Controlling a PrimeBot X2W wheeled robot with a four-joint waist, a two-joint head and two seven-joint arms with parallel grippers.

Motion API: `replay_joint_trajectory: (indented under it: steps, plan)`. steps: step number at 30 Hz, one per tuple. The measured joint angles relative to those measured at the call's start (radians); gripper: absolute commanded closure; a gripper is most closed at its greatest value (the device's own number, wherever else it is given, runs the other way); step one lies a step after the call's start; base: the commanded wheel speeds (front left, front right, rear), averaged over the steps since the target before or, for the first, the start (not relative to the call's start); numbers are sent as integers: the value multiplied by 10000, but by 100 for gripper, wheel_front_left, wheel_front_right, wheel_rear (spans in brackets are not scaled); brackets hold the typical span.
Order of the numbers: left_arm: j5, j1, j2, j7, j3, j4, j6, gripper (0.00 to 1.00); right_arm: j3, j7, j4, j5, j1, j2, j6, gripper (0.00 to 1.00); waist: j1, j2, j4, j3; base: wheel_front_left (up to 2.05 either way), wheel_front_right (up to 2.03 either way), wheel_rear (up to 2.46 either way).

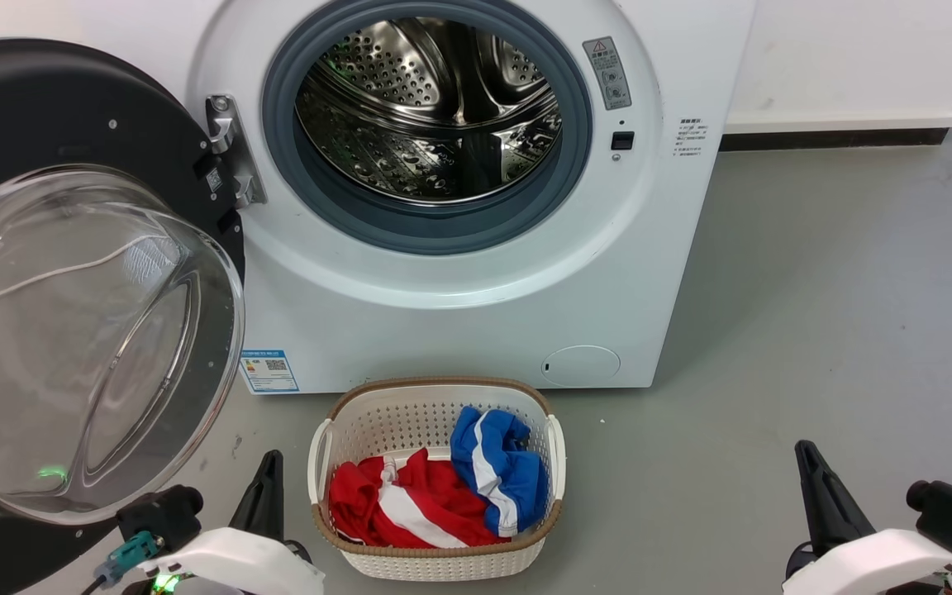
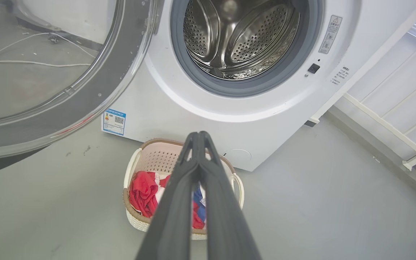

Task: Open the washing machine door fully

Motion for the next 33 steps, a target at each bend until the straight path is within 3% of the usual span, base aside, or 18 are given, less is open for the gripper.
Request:
replay_joint_trajectory:
  steps: [33]
  plan:
    - [-3639,-255,-888,1158,1676,188,-1141,100,-267,631,424,5068,-630,0,-2,100,0,-1,79,145,0,0,0]
